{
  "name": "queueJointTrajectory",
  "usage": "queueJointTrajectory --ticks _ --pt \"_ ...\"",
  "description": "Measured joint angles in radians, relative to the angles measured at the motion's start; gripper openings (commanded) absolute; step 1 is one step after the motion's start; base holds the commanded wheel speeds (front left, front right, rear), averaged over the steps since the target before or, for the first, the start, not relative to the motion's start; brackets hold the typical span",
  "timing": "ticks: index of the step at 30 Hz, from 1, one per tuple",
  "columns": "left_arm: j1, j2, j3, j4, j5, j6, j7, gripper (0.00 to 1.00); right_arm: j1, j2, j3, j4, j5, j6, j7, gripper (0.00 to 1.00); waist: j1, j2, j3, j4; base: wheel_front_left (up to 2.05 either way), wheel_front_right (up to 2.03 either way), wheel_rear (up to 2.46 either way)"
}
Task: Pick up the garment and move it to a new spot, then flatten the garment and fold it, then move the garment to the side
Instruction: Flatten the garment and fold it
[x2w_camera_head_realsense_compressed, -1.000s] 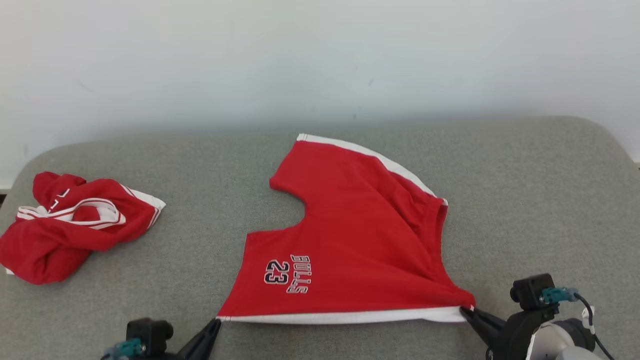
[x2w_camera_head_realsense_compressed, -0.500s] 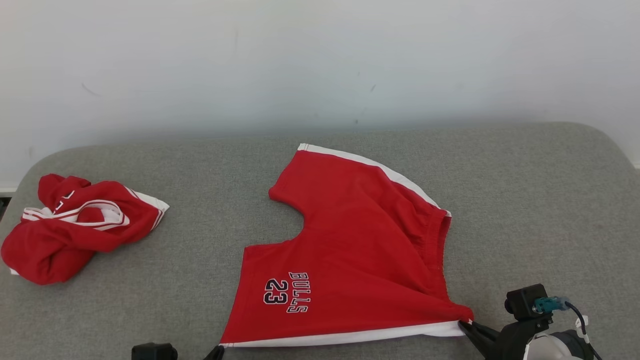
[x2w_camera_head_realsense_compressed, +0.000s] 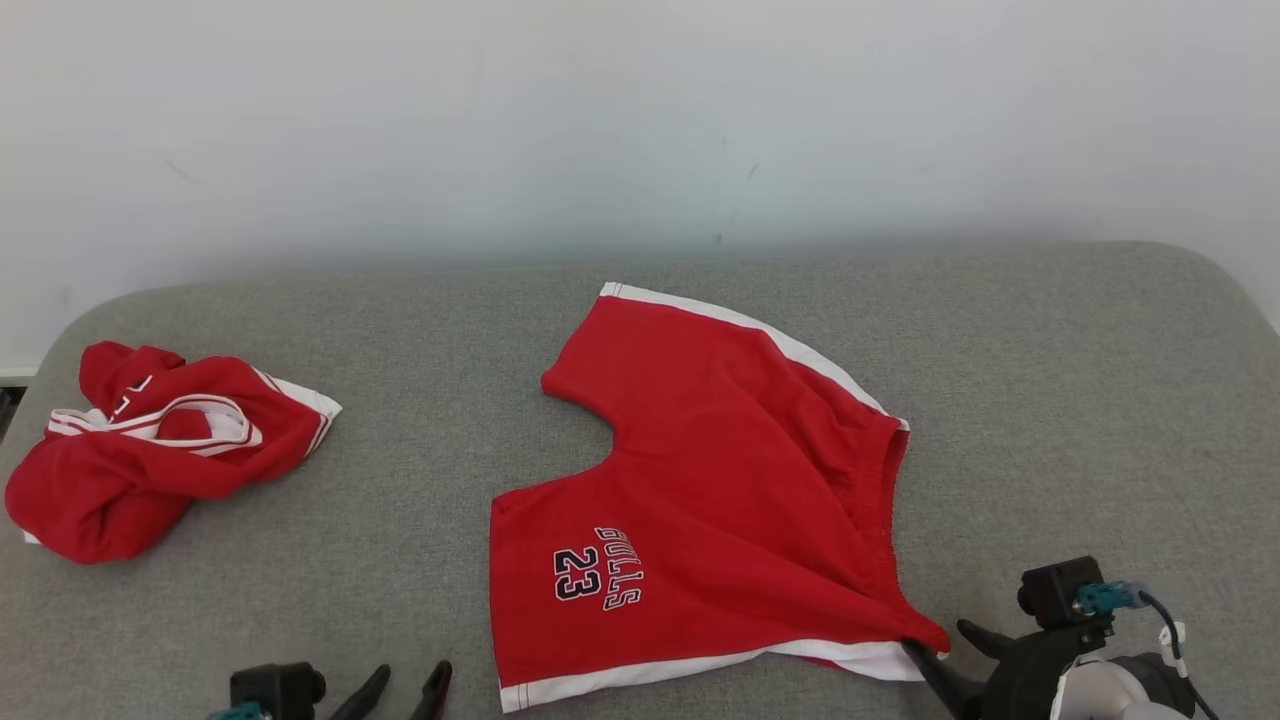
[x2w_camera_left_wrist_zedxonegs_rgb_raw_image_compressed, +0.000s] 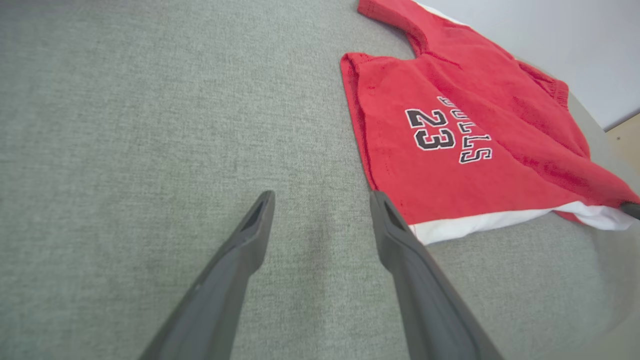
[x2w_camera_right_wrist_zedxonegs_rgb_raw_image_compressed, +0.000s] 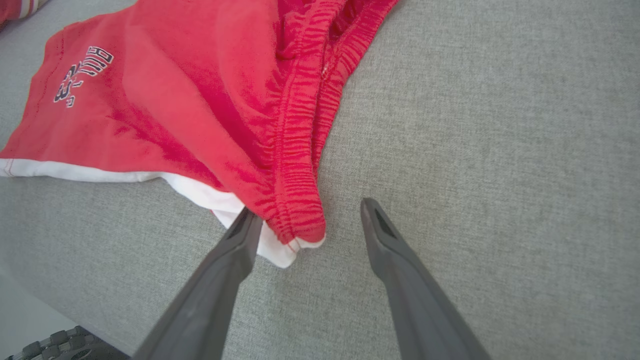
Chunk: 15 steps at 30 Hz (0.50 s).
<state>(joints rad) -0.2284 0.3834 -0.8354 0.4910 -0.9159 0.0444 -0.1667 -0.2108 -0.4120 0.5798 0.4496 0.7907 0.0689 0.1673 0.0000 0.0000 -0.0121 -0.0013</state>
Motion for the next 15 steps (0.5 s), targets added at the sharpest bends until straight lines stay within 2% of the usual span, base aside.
queueJointTrajectory --ticks 8,15 --pt "-0.001 0.042 0.064 -0.091 -0.031 0.015 -0.031 1.00 0.000 -0.021 -0.059 -0.083 0.063 0.009 -0.014 1.00 0.0000 0.0000 -0.005 -0.003 0.00 0.00 0.00" --pt "-0.002 0.059 0.104 -0.142 0.032 0.057 -0.069 1.00 0.001 -0.026 -0.096 -0.153 0.082 0.009 -0.058 1.00 0.0000 0.0000 -0.008 -0.008 0.00 0.00 0.00"
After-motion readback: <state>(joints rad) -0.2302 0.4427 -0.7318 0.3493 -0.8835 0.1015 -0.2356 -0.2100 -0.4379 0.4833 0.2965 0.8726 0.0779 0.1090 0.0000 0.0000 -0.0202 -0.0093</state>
